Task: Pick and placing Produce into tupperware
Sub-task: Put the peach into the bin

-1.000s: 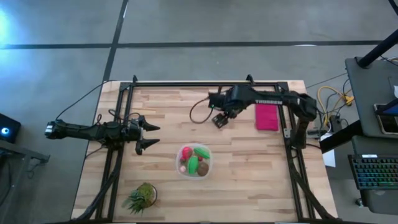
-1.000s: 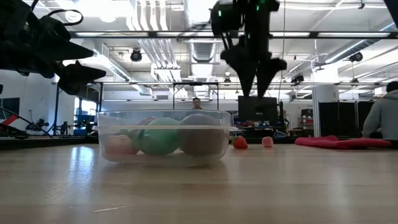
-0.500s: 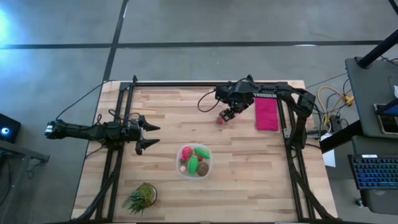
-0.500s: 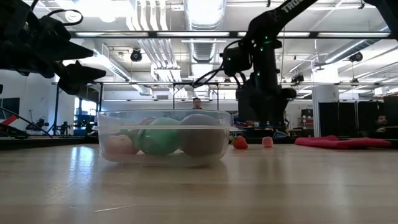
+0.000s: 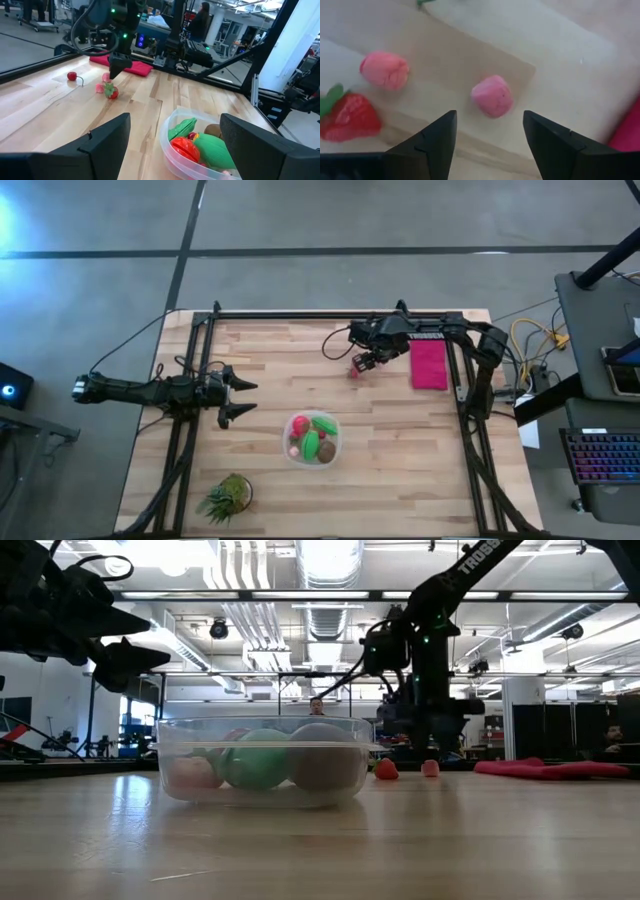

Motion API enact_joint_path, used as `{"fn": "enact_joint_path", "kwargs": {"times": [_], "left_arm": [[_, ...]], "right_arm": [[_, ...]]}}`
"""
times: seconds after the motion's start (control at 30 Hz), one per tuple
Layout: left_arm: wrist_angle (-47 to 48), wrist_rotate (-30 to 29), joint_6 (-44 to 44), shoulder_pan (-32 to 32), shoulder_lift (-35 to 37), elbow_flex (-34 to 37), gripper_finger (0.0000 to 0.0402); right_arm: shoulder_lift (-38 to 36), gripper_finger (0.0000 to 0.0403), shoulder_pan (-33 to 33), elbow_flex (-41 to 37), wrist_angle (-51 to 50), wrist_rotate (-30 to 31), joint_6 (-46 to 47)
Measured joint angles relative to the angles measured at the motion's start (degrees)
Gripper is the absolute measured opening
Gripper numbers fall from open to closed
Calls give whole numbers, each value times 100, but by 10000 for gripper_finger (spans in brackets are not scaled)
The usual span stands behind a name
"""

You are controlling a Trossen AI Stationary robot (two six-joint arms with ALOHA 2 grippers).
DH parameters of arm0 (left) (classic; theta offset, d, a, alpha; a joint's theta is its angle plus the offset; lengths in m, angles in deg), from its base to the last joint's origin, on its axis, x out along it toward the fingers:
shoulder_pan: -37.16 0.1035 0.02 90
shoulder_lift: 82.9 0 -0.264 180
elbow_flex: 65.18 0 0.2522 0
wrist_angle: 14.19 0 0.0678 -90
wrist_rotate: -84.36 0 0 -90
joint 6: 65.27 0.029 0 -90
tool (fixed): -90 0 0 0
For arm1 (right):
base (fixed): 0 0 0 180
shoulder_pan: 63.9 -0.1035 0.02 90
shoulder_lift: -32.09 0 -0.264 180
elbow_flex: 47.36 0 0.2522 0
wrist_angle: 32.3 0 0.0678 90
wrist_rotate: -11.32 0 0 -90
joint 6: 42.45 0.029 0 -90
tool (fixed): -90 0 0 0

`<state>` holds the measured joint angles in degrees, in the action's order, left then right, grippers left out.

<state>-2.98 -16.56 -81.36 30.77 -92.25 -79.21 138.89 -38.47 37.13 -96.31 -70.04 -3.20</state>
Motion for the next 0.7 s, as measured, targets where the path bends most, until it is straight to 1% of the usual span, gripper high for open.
{"fn": "enact_joint_path", "kwargs": {"times": [0.13, 0.27, 0.37, 0.7], "left_arm": [[0, 0, -1, 1, 2, 0, 294], [0, 0, 0, 1, 0, 0, 294], [0, 0, 0, 2, 0, 0, 294], [0, 0, -2, 2, -1, 0, 294]], "right_arm": [[0, 210, 4, -39, 227, 42, 164], [0, 191, 11, -59, 431, 44, 362], [0, 179, 13, -126, 435, 77, 444], [0, 173, 11, -438, 607, 147, 624]]}}
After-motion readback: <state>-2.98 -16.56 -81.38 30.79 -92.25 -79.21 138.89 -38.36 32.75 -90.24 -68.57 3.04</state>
